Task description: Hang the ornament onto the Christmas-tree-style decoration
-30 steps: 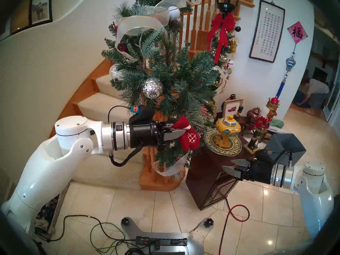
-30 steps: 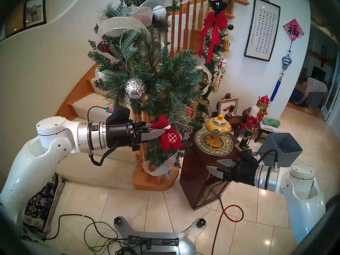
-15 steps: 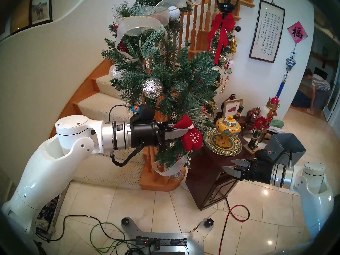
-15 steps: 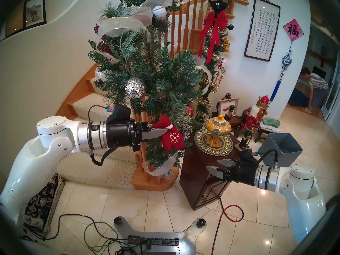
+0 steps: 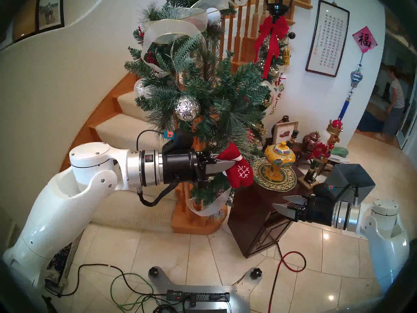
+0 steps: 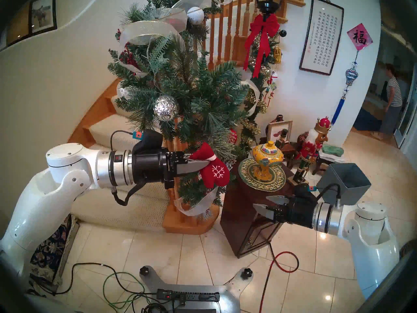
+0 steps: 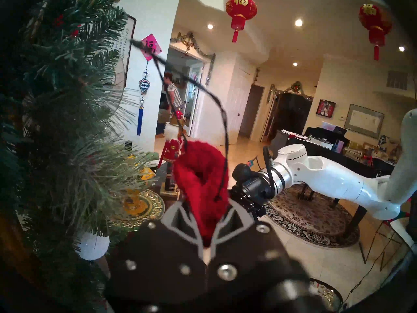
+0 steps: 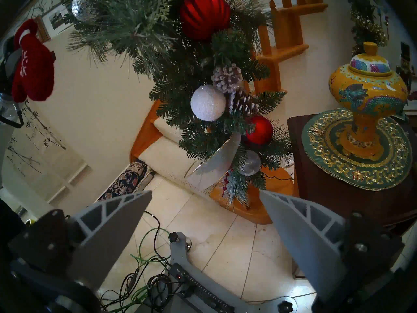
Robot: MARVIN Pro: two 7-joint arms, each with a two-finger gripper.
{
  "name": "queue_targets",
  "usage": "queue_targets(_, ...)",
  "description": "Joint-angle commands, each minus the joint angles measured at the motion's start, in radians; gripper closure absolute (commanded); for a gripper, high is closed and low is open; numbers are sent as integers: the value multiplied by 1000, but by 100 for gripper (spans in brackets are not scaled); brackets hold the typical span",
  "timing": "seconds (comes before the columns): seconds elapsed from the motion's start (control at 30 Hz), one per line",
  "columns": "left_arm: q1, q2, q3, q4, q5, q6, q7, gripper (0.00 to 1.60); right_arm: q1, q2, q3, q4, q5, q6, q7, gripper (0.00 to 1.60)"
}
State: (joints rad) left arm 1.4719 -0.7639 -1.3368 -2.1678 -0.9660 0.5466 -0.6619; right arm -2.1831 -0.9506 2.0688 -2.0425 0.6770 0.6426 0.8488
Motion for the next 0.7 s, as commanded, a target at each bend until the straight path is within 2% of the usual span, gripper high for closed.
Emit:
queue_targets(0.0, -12, 9, -1, -7, 8, 21, 18, 160, 3, 1, 5, -5, 1, -1, 0, 0)
queue_targets(0.67, -12, 7, -2, -9, 9, 27, 21, 160, 6, 4, 3, -5, 4, 4, 3, 0)
